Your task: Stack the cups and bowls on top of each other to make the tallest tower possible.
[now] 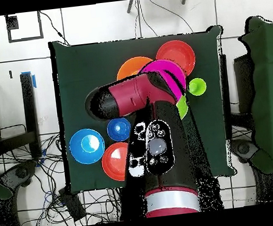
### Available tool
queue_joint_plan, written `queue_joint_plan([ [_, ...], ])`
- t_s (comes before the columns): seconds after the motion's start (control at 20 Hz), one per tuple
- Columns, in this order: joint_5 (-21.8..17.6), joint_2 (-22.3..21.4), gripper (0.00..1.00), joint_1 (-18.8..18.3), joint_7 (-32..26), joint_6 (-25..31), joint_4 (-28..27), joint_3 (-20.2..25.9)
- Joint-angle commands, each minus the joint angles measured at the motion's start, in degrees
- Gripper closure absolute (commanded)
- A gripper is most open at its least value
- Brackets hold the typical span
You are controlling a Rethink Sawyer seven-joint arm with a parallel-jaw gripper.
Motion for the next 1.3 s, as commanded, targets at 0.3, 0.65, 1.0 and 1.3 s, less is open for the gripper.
queue_joint_plan([
  [0.3,0.1,3.8,1.00,2.4,0.3,10.9,-7.1,2.4],
  [0.65,-5.1,5.6,1.00,6.8,-4.9,23.3,-15.9,0.0],
  [1.0,-7.7,6.1,1.00,10.7,-3.3,27.1,-18.9,-3.9],
  [1.3,-7.7,7.6,1.00,11.7,-2.5,27.3,-21.0,-4.6],
])
